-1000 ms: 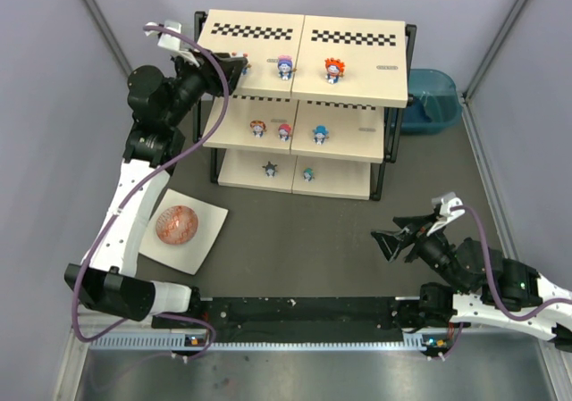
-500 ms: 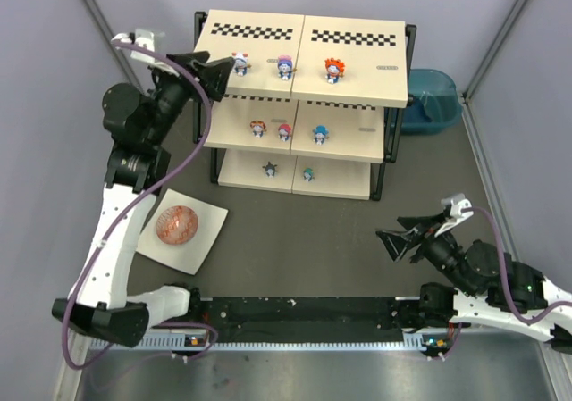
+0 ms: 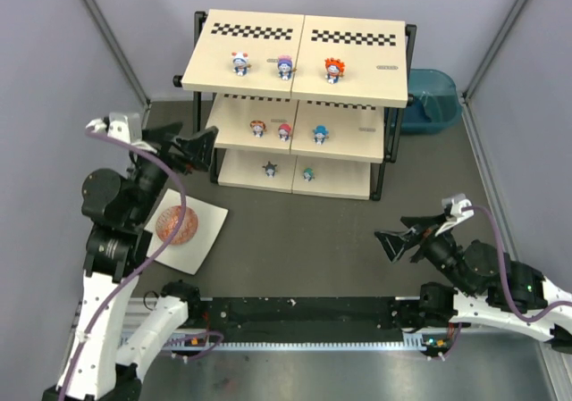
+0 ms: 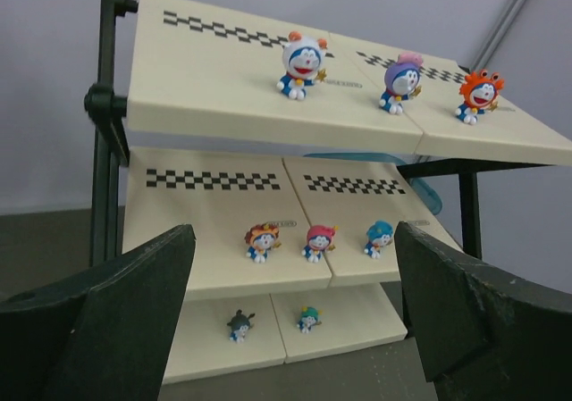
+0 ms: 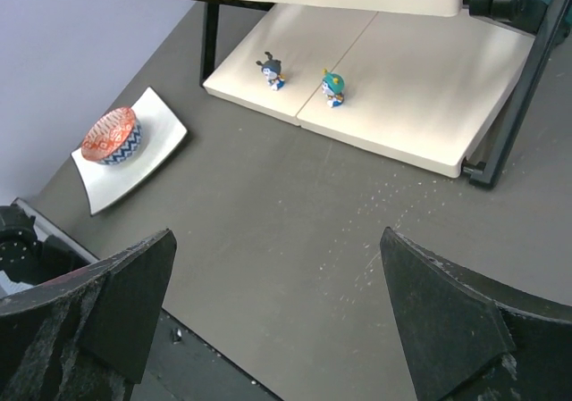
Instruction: Place and organize the plastic toys onto the shelf
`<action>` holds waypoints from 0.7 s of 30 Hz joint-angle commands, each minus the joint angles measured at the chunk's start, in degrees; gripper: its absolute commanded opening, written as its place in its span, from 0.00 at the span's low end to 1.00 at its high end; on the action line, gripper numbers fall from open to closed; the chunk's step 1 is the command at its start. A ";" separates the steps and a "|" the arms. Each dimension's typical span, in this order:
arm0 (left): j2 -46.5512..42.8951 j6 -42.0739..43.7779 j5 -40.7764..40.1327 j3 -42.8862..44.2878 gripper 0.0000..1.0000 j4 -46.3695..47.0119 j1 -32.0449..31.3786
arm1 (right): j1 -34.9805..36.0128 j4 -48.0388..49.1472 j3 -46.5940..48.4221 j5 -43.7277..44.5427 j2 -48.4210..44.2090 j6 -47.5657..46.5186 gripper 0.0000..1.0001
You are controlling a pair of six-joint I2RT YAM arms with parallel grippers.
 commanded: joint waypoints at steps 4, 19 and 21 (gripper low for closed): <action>-8.50 -2.59 -2.26 -5.33 0.99 -9.56 -0.08 | 0.85 -1.28 0.05 2.98 -0.13 2.44 0.99; -17.12 -6.46 -8.41 -19.30 0.99 -18.54 -0.16 | 0.77 -2.60 -3.47 5.70 2.07 6.84 0.99; -18.00 -6.99 -8.85 -21.06 0.99 -18.01 -0.16 | 0.77 -2.60 -3.29 5.61 3.38 6.93 0.99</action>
